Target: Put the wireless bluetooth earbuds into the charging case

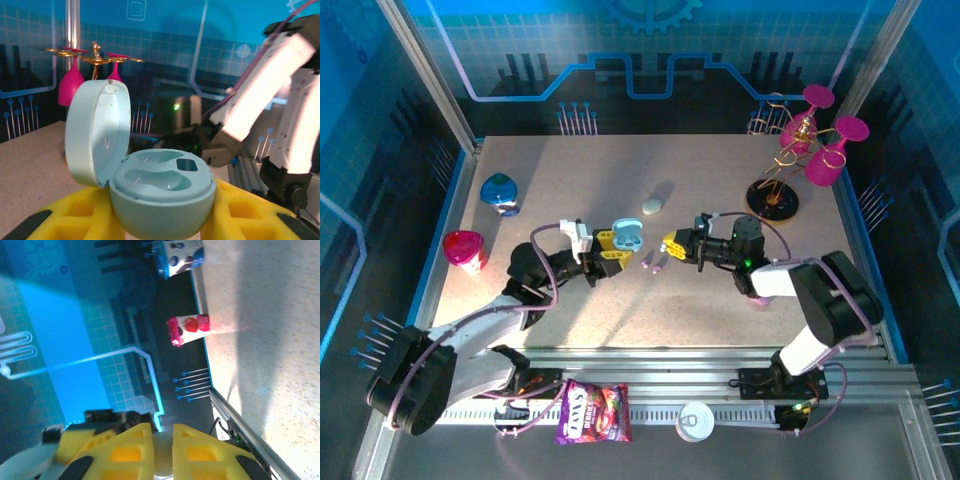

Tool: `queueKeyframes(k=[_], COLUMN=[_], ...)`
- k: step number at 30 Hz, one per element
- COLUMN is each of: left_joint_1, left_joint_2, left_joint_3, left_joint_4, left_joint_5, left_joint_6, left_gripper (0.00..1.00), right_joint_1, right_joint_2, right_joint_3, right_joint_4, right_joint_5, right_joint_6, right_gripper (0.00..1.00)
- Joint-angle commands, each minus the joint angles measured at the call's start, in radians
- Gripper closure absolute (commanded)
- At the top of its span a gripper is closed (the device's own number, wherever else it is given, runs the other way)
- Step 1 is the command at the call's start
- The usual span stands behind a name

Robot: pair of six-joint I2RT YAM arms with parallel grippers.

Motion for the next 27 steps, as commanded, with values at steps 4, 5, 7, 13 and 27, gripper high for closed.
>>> queueKeyframes(k=[4,5,7,13,27], left_joint_1=[0.0,-0.001,-0.009,-0.017,-0.066], left_joint_2=[0.062,0.07,0.086,0.165,0.181], left_joint_3=[-0.01,-0.009,-0.012,-0.016,0.004], left_joint_4=[0.135,0.137,0.152,0.223,0.224], left_joint_5=[-0.139,-0.159,-0.209,-0.281,-0.312], left_joint_6=[0.053,0.062,0.08,0.104,0.153], left_gripper=[0.68,0.68,0.67,0.67,0.68], right_joint_1=[0.045,0.055,0.081,0.167,0.302], right_joint_2=[-0.187,-0.198,-0.22,-0.26,-0.196], right_joint_3=[0.135,0.154,0.196,0.344,0.501], right_joint_4=[-0.348,-0.361,-0.384,-0.577,-0.804], right_joint_5=[0.061,0.066,0.079,0.134,0.307], right_joint_6=[-0.256,-0.271,-0.302,-0.499,-0.681], right_gripper=[0.9,0.9,0.9,0.9,0.91])
